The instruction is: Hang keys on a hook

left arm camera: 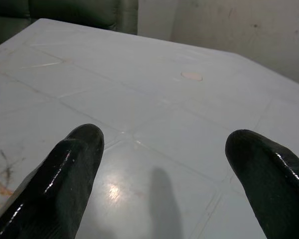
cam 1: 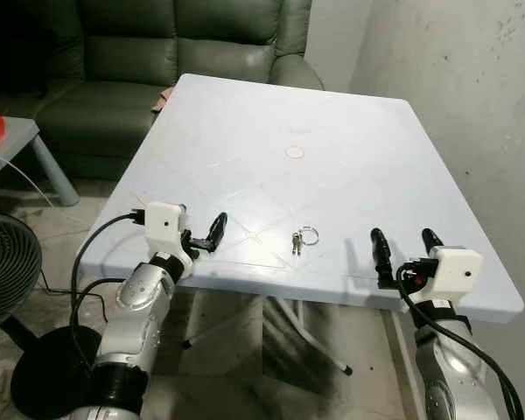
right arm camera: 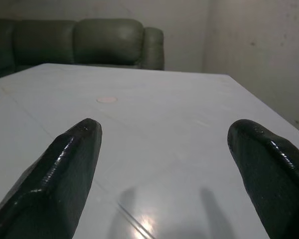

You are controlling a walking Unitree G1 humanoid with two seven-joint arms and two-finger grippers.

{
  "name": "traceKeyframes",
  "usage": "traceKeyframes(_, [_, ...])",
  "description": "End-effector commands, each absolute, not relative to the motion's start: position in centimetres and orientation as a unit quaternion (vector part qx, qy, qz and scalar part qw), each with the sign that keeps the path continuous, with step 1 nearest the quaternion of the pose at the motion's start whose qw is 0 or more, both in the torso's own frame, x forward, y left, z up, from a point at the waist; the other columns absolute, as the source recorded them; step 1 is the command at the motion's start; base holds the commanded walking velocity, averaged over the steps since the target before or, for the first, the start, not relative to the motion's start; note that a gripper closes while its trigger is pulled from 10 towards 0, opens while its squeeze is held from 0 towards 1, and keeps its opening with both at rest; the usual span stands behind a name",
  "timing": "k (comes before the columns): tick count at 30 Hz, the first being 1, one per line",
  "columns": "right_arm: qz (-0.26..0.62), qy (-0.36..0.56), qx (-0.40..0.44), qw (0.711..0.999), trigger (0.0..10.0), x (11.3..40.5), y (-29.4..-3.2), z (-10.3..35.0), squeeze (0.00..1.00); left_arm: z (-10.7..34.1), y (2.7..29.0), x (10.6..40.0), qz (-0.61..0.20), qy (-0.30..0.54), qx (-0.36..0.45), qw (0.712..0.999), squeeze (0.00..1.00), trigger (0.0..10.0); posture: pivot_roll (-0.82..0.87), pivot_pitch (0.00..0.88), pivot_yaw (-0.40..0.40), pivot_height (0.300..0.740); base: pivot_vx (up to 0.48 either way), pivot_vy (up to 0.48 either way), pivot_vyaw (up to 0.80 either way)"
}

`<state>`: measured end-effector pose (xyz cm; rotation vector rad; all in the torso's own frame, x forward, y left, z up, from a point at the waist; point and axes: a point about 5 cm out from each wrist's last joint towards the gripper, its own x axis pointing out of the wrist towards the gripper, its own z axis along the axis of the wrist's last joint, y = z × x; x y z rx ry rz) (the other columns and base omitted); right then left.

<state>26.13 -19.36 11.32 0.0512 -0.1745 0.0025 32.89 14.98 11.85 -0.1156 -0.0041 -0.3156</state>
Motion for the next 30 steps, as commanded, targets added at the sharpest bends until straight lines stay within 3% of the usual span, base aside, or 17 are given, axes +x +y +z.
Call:
traceKeyframes(1, [-0.009, -0.096, 0.023, 0.995, 10.0, 25.94, -19.52, 11.75, 0.0, 12.27, 14.97, 33.27, -0.158, -0.009, -0.058, 0.986, 0.0, 10.0, -0.11, 0.032, -0.034, 0.74, 0.0, 0.274, 0.0])
traceKeyframes(21, [0.006, -0.089, 0.024, 0.996, 10.0, 26.36, -18.77, 11.73, 0.0, 12.11, 15.13, 33.57, -0.148, -0.014, -0.068, 0.987, 0.0, 10.0, -0.09, 0.019, -0.054, 0.74, 0.0, 0.439, 0.0])
traceKeyframes(30, [0.012, -0.082, 0.016, 0.996, 10.0, 26.5, -18.75, 11.65, 0.0, 11.9, 14.94, 33.7, -0.138, -0.007, -0.058, 0.989, 0.0, 10.0, -0.1, 0.008, -0.058, 0.74, 0.0, 0.0, 0.0])
